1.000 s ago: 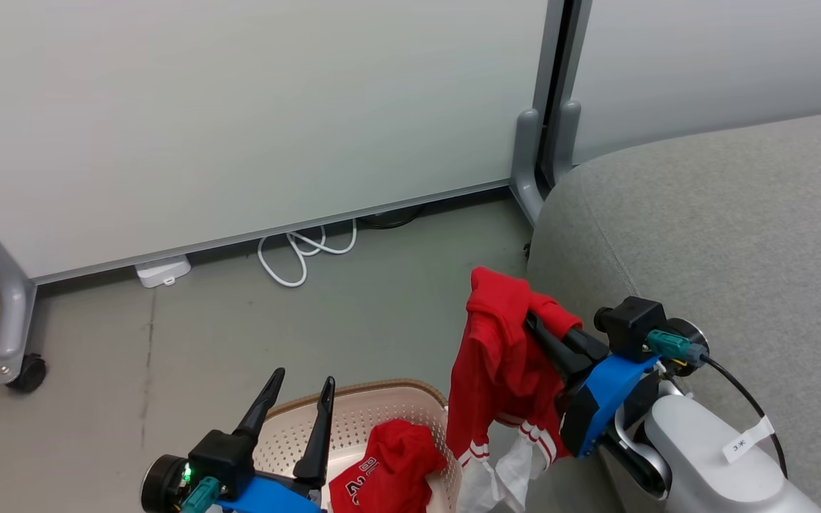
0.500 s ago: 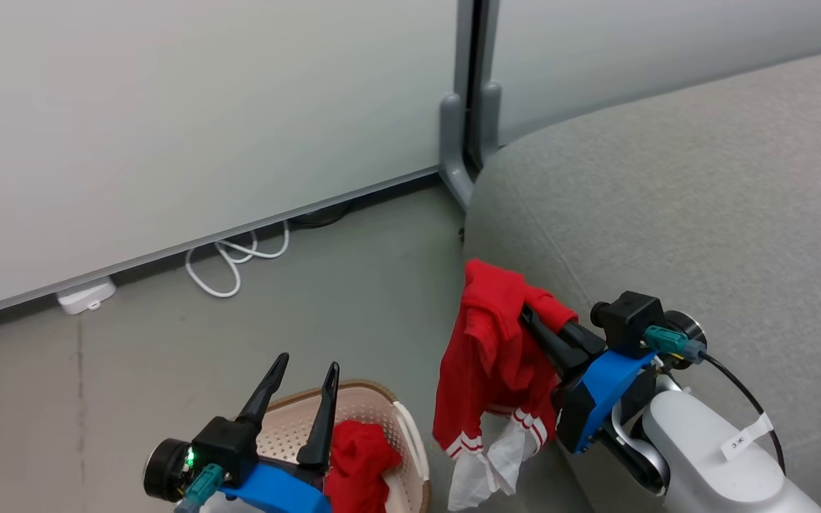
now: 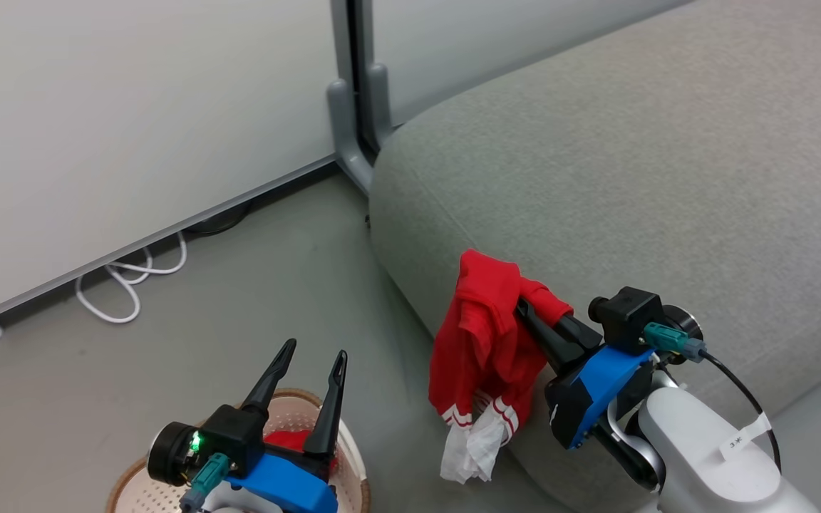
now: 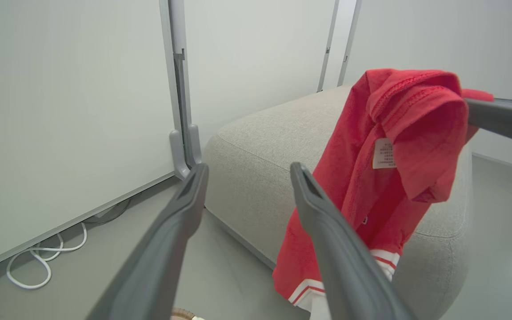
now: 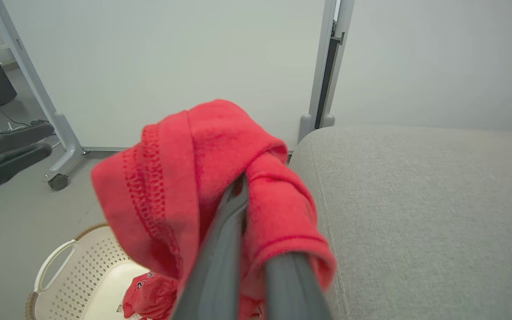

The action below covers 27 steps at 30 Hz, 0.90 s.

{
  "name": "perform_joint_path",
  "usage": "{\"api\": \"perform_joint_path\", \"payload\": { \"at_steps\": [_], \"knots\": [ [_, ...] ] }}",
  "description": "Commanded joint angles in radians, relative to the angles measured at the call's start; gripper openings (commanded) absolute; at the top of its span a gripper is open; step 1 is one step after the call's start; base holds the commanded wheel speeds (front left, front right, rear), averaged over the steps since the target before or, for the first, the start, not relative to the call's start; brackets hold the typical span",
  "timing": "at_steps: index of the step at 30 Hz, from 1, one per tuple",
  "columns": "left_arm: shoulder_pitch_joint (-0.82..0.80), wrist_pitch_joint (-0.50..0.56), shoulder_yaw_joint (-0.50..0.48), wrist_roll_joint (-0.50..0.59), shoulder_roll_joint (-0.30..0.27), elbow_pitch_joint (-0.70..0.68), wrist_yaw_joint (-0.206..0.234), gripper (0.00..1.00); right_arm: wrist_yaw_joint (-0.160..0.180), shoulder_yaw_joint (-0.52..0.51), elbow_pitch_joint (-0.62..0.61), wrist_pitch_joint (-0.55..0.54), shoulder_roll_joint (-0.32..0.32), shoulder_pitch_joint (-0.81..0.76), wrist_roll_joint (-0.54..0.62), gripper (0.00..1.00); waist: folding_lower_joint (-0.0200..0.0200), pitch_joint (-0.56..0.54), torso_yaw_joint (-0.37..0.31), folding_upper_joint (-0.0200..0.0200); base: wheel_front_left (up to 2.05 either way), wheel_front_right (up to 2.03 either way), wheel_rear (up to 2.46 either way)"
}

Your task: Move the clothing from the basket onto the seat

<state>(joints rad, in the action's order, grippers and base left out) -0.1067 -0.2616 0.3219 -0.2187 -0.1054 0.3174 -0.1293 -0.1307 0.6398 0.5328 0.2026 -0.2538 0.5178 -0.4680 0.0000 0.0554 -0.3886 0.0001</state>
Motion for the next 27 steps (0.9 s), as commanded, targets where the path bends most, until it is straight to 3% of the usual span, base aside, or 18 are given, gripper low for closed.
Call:
{"api": "perform_joint_path", "payload": {
  "at_steps": [1, 14, 27],
  "knots": [
    [-0.014, -0.005, -0.001, 0.002, -0.005, -0.003, 0.0, 1.0, 0.0, -0.003, -0.005, 0.004, 0.006, -0.013, 0.004, 0.0, 0.0, 0.012, -0.031, -0.0001, 0.0, 0.0, 0.0],
    [-0.038, -0.005, 0.015, -0.005, -0.026, -0.003, -0.001, 1.0, 0.0, -0.012, -0.004, 0.015, 0.008, -0.016, 0.002, 0.0, 0.0, 0.049, -0.151, -0.0001, 0.0, 0.0, 0.0],
    [-0.064, -0.005, 0.047, -0.016, -0.036, 0.005, -0.001, 1.0, 0.0, -0.05, -0.005, 0.027, 0.019, -0.031, 0.018, 0.0, 0.0, 0.062, -0.158, -0.0001, 0.0, 0.0, 0.0]
  ]
}}
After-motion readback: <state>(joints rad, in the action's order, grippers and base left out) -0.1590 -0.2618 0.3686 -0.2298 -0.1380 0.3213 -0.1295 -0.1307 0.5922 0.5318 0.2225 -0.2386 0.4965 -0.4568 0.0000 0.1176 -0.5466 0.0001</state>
